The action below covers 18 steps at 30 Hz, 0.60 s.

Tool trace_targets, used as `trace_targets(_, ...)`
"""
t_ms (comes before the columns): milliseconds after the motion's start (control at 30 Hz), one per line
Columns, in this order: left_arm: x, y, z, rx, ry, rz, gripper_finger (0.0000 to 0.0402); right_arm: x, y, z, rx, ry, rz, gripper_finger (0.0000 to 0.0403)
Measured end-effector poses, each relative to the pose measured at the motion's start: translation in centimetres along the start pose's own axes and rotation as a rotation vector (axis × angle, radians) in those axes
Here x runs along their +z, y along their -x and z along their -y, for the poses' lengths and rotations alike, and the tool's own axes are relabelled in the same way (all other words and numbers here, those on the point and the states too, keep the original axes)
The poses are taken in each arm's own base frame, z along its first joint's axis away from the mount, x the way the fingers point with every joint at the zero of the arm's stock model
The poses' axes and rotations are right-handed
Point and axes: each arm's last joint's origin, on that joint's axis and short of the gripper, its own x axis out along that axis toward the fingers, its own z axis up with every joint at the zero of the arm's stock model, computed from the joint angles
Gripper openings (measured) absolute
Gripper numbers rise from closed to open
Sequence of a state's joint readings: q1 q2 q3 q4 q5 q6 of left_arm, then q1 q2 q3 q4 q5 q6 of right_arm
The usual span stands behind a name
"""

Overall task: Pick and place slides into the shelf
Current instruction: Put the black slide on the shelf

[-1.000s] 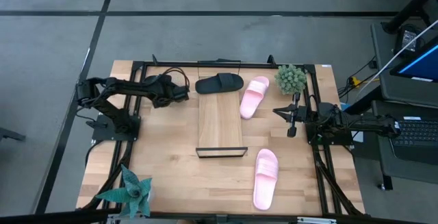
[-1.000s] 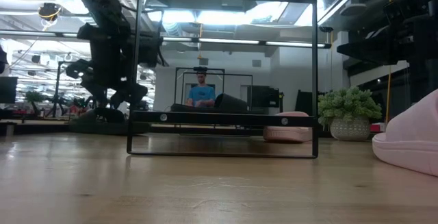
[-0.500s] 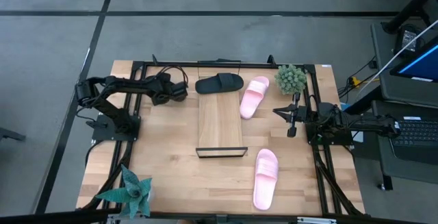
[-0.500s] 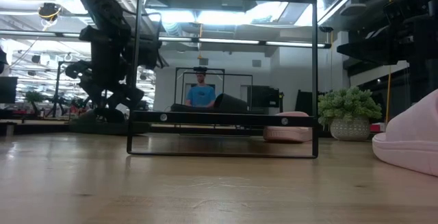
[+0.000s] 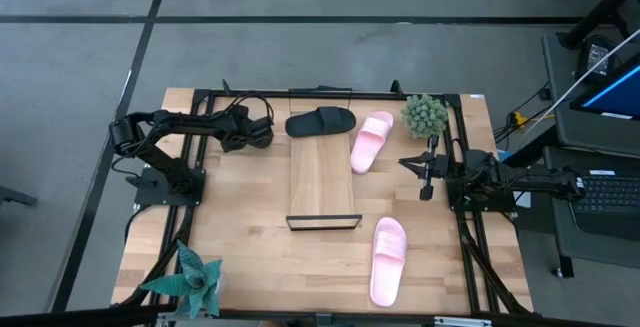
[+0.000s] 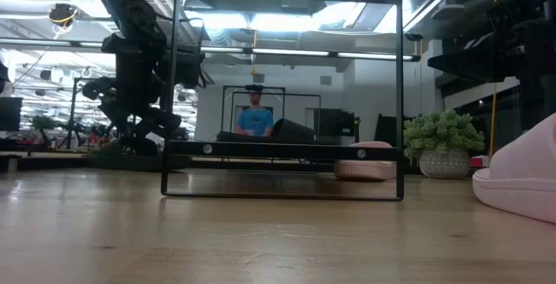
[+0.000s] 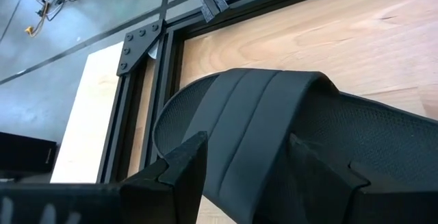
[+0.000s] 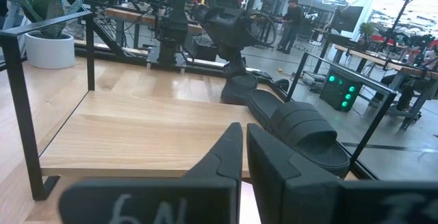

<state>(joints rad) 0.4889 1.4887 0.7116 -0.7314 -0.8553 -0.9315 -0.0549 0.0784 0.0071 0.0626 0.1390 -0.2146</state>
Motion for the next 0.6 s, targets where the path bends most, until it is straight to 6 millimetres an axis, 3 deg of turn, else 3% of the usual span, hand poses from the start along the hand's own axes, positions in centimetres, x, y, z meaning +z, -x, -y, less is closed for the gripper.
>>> trace_targets(300, -0.05, -0.03, 0.04, -0.017, 0.001, -0.025, 0.0179, 0.00, 0.00, 0.00, 0.000, 0.000, 0.000, 0.0026)
trace_targets(600, -0.03, -0.03, 0.07, -0.021, 0.005, -0.025, 0.0099, 0.00, 0.00, 0.00, 0.000, 0.000, 0.000, 0.0026)
